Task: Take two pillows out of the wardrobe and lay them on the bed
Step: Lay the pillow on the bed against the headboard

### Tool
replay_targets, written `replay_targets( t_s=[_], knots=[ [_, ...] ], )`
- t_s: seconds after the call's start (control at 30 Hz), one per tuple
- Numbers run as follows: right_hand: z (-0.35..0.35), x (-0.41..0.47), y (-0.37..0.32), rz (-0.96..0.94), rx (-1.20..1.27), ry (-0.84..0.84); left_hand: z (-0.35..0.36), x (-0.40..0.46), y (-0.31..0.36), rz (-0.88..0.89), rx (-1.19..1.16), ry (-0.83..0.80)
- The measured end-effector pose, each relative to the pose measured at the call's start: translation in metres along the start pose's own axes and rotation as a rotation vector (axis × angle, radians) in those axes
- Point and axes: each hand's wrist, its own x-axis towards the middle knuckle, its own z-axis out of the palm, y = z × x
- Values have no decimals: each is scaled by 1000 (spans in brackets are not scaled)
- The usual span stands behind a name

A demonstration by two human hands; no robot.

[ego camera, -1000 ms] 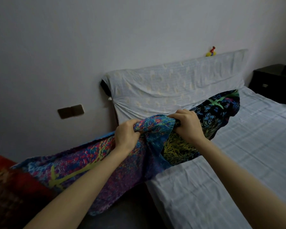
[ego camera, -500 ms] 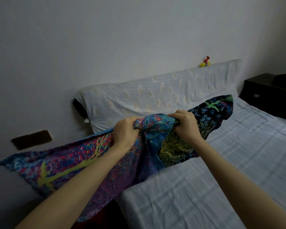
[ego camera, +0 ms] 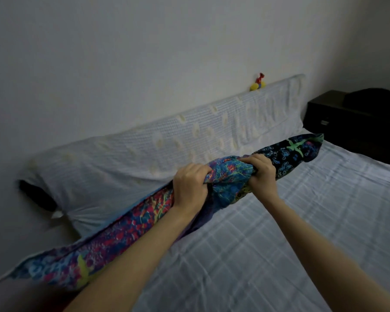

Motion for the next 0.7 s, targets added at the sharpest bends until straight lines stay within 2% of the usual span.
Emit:
replay_targets(
  t_s=[0.13, 0.33, 0.47, 0.7],
  knots=[
    [28, 31, 52, 33, 25, 38, 56, 31, -10, 44, 21, 36],
    [42, 62, 137, -24, 10, -28, 157, 53, -9, 43, 40, 91],
    [64, 54, 204, -49, -243, -174, 239, 39, -4, -71, -35, 88],
    [82, -2, 303, 127, -637, -201, 359, 21, 31, -210, -174, 13]
  ],
)
